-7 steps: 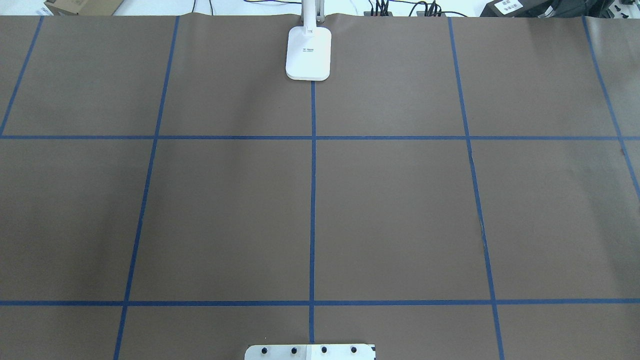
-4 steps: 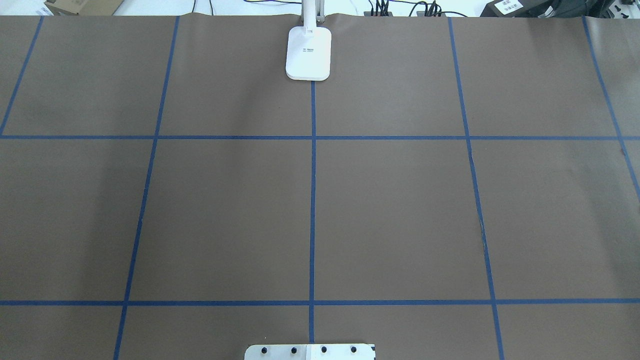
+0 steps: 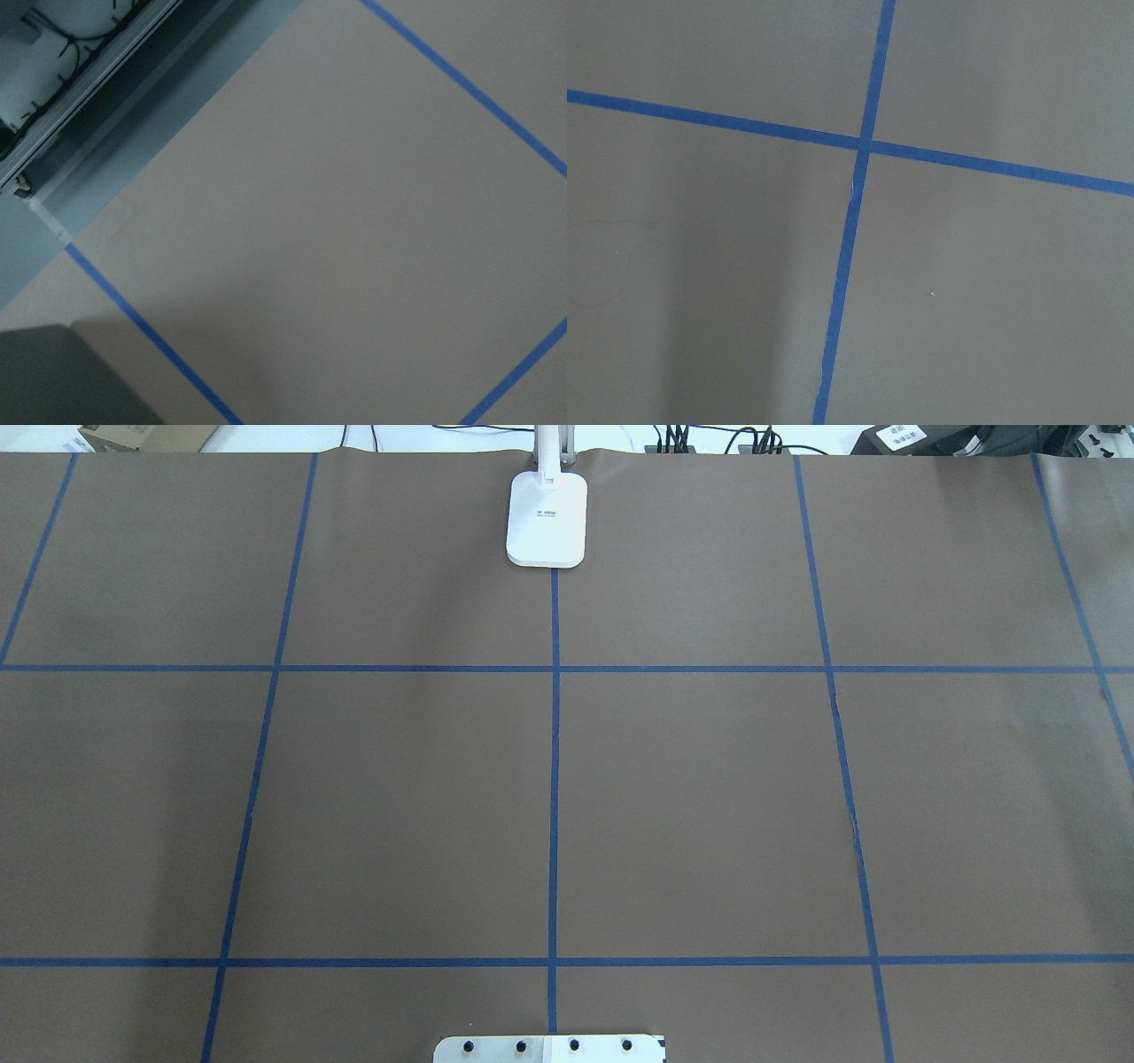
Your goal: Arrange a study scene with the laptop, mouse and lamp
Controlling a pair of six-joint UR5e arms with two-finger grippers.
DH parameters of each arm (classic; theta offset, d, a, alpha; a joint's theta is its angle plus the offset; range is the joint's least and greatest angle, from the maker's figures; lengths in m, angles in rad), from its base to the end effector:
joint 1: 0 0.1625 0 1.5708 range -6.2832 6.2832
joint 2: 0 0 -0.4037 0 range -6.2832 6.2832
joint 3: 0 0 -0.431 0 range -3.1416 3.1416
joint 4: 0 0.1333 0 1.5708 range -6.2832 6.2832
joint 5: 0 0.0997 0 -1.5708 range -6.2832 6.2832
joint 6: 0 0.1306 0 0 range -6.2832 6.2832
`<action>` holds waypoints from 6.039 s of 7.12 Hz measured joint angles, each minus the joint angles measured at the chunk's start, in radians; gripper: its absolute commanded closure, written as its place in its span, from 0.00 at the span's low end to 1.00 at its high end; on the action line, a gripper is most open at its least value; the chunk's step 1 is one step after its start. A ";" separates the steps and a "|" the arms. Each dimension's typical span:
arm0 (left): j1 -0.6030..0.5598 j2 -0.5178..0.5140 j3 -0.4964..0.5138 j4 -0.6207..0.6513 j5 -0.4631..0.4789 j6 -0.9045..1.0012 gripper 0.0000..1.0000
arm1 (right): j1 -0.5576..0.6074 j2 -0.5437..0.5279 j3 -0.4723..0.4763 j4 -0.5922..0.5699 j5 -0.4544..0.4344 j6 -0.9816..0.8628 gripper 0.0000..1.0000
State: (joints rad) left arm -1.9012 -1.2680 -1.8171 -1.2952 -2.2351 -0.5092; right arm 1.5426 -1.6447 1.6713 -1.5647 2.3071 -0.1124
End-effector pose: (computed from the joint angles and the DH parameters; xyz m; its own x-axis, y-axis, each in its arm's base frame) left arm -0.1702 -0.3335 0.7019 0.4438 -0.8249 -0.3500 0.5991 0.5636 -0.5688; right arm 0.0314 -0.5049 0.6471 0.7322 -0.1546 0.6633 0.1110 0.9880 0.1078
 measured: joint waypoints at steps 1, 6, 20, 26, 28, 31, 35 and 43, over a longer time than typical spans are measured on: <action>-0.029 0.041 -0.024 0.043 -0.003 -0.057 0.01 | 0.000 -0.001 0.001 0.000 0.000 -0.001 0.00; -0.082 0.109 0.108 0.064 -0.110 -0.189 0.28 | 0.000 -0.002 0.003 0.025 -0.001 -0.004 0.00; -0.007 -0.265 0.124 0.160 -0.204 -0.203 1.00 | 0.000 -0.007 0.003 0.035 0.002 0.002 0.00; 0.266 -0.622 0.114 0.156 -0.339 -0.734 1.00 | -0.001 -0.007 -0.005 0.034 0.003 0.003 0.00; 0.399 -0.693 0.045 0.121 -0.356 -1.040 1.00 | -0.001 -0.008 -0.007 0.033 0.004 0.004 0.00; 0.622 -0.793 -0.045 0.013 -0.295 -1.521 1.00 | -0.002 -0.008 -0.015 0.033 0.005 0.004 0.00; 0.871 -0.942 -0.046 -0.013 -0.139 -1.850 1.00 | -0.002 -0.008 -0.021 0.034 0.006 0.004 0.00; 0.985 -1.089 0.215 -0.206 0.021 -1.985 1.00 | -0.002 -0.007 -0.024 0.034 0.013 0.003 0.00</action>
State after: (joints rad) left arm -0.9158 -2.3573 -1.6017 -1.5013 -2.2142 -2.4945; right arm 1.5401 -1.6521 1.6471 -1.5309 2.3198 -0.1089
